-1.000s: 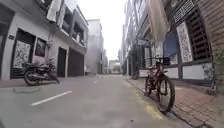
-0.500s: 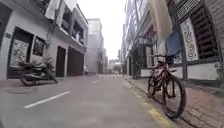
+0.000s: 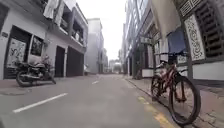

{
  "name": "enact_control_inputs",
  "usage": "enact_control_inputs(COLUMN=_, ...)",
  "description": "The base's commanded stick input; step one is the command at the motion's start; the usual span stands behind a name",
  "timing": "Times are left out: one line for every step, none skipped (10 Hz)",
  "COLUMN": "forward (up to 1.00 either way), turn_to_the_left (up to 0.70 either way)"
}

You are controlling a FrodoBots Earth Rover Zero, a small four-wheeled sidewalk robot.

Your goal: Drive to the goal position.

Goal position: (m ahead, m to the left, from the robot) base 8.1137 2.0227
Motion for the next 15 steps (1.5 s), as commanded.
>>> enact_control_inputs(forward=0.46, turn_to_the_left=0.0)
enact_control_inputs(forward=0.46, turn_to_the_left=0.0)
enact_control_inputs(forward=0.46, turn_to_the_left=0.0)
enact_control_inputs(forward=0.46, turn_to_the_left=0.0)
enact_control_inputs(forward=0.46, turn_to_the_left=0.0)
enact_control_inputs(forward=0.46, turn_to_the_left=0.0)
enact_control_inputs(forward=0.46, turn_to_the_left=0.0)
enact_control_inputs(forward=0.46, turn_to_the_left=0.0)
enact_control_inputs(forward=0.46, turn_to_the_left=0.0)
enact_control_inputs(forward=0.46, turn_to_the_left=0.0)
enact_control_inputs(forward=0.46, turn_to_the_left=0.0)
enact_control_inputs(forward=0.46, turn_to_the_left=0.0)
enact_control_inputs(forward=0.46, turn_to_the_left=0.0)
enact_control_inputs(forward=0.46, turn_to_the_left=0.0)
enact_control_inputs(forward=0.46, turn_to_the_left=0.0)
